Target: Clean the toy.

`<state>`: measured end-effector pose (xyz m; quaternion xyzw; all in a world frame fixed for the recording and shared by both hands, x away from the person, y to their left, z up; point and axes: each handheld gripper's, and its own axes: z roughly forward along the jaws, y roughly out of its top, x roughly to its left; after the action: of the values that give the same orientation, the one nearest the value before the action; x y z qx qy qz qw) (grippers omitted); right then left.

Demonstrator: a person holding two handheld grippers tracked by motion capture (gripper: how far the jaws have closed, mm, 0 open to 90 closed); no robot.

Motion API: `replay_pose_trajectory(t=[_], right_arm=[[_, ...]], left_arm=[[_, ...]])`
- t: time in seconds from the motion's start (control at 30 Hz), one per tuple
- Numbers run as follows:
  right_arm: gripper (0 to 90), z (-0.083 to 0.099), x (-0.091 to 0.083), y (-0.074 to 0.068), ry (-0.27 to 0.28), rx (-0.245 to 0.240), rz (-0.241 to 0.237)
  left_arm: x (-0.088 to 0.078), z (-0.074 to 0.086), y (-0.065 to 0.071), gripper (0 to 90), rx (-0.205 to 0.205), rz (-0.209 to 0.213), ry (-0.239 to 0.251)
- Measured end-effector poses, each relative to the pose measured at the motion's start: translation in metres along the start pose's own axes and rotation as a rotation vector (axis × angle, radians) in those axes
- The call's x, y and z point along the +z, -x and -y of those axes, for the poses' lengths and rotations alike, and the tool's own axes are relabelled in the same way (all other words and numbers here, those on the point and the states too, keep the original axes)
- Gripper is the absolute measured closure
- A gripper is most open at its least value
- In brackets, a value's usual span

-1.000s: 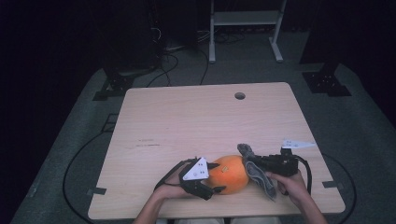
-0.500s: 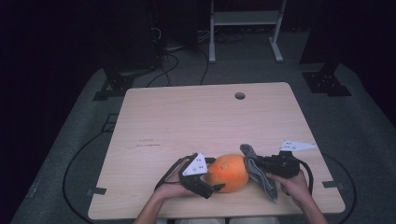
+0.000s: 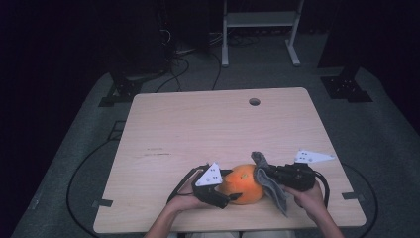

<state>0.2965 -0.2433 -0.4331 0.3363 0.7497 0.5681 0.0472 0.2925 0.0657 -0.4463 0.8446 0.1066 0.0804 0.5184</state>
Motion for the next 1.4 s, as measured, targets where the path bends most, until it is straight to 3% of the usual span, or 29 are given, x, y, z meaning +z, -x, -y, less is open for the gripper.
replay_pose_trajectory(t=[0.1, 0.2, 0.3, 0.4, 0.47, 0.5, 0.6, 0.67, 0.77, 0.83, 1.03, 1.1, 1.2, 1.3, 1.4], right_arm=[[80.8, 0.006, -0.002, 0.01, -0.024, 0.026, 0.032], [80.8, 0.001, -0.003, 0.005, -0.018, 0.009, 0.035], [80.8, -0.011, -0.007, -0.008, 0.04, 0.002, -0.05], [80.8, -0.017, -0.005, -0.021, 0.033, -0.054, -0.067], [80.7, -0.015, -0.003, -0.019, 0.018, -0.059, -0.056], [80.7, -0.013, -0.003, -0.015, 0.001, -0.055, -0.026], [80.7, -0.005, -0.002, -0.003, -0.011, 0.009, -0.006], [80.8, -0.002, -0.002, 0.002, -0.031, 0.008, 0.018], [80.7, -0.001, -0.001, 0.005, -0.047, 0.005, 0.036], [80.7, 0.001, -0.001, 0.009, -0.045, 0.028, 0.041], [80.7, 0.004, -0.003, 0.016, -0.043, 0.074, 0.047], [80.8, 0.002, -0.003, 0.012, -0.048, 0.053, 0.059], [80.8, -0.004, -0.007, 0.008, -0.018, 0.036, 0.048], [80.9, -0.016, -0.012, -0.002, 0.031, 0.015, 0.0], [80.9, -0.027, -0.014, -0.017, 0.06, -0.041, -0.025]], left_arm=[[-0.001, 0.001, -0.002, 14.9, -0.009, -0.009, -0.003], [0.001, 0.002, -0.003, 15.6, -0.02, -0.012, -0.006], [0.005, 0.002, 0.0, 24.1, -0.005, -0.043, 0.013], [0.006, 0.0, 0.001, 27.6, 0.004, -0.065, 0.009], [0.005, 0.0, 0.002, 27.5, 0.006, -0.057, 0.01], [0.005, 0.001, 0.001, 26.5, -0.001, -0.048, 0.014], [0.005, 0.004, 0.0, 21.9, -0.009, -0.023, 0.031], [0.004, 0.003, -0.002, 16.9, -0.023, -0.012, 0.028], [-0.002, 0.001, -0.007, 11.5, -0.049, -0.014, 0.026], [-0.006, 0.003, -0.01, 10.7, -0.059, -0.021, 0.026], [0.001, 0.008, -0.008, 18.9, -0.022, -0.01, -0.026], [0.001, 0.008, -0.006, 26.4, 0.004, -0.042, -0.008], [-0.001, 0.003, -0.006, 39.0, 0.007, -0.088, 0.004], [0.001, -0.001, -0.006, 41.7, 0.002, -0.104, 0.011], [0.004, -0.004, -0.005, 41.9, 0.01, -0.13, 0.023]])
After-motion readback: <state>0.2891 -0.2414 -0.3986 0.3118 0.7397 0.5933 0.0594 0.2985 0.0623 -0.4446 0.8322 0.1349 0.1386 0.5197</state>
